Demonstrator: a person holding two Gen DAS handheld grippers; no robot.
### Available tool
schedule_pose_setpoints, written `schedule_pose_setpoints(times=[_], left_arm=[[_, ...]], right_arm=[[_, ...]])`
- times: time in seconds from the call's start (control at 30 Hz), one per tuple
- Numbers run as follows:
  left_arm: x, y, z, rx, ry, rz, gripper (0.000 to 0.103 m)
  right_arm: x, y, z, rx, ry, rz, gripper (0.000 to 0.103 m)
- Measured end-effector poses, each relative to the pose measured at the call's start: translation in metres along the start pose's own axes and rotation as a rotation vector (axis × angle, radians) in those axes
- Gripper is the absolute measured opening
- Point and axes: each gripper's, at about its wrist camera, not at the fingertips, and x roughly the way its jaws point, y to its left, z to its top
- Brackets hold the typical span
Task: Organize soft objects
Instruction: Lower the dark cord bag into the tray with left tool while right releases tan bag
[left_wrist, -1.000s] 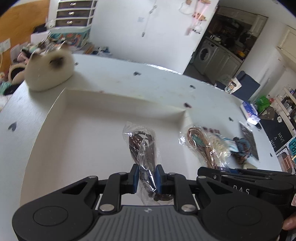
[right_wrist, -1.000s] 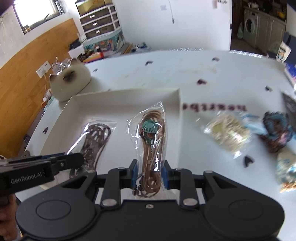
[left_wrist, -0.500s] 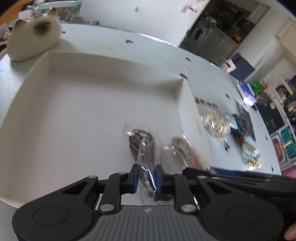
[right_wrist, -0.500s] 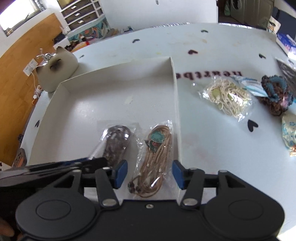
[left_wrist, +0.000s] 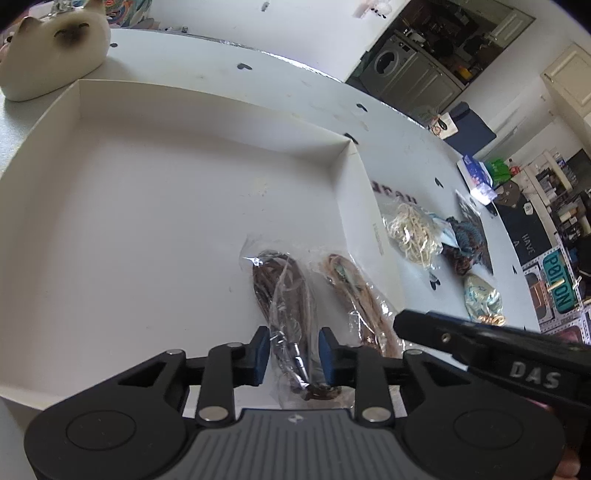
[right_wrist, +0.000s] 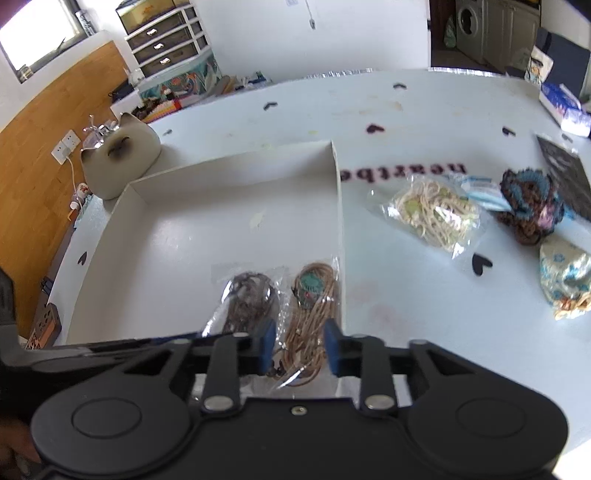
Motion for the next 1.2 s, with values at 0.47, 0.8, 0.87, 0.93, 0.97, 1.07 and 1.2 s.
schedule_pose_setpoints(times=[0.47,0.8,0.87,0.93,0.97,1.07,1.2], left_arm=[[0.018,0.003,0.010,-0.013,0.051,0.013,0.018],[0.031,0.000,0.010,0.050,0.065,0.057,0.019],[0.024,-0.002,0.012,0.052,0.048,0.060,0.019],[0.015,-0.005,0.014,0.055,0.031,0.055,0.020],[0.011,-0.007,0.014,0.062,0.020,0.055,0.022],[-0.003,-0.011,0.015,0.076,-0.004,0.055,0.030],[-0.020,-0.018,0.014,0.096,-0.039,0.057,0.041]], right_arm=[[0.053,0.014,-0.001,-0.075,0.130,-0.009,0.017],[0.046,0.008,-0.003,-0.073,0.131,0.015,0.018],[0.039,0.008,-0.002,-0.079,0.108,0.023,0.020],[0.031,0.007,-0.001,-0.080,0.082,0.033,0.021],[0.027,0.007,0.000,-0.078,0.071,0.037,0.021],[0.015,0.006,0.001,-0.082,0.034,0.050,0.024],[-0.001,0.006,0.000,-0.105,-0.018,0.052,0.026]])
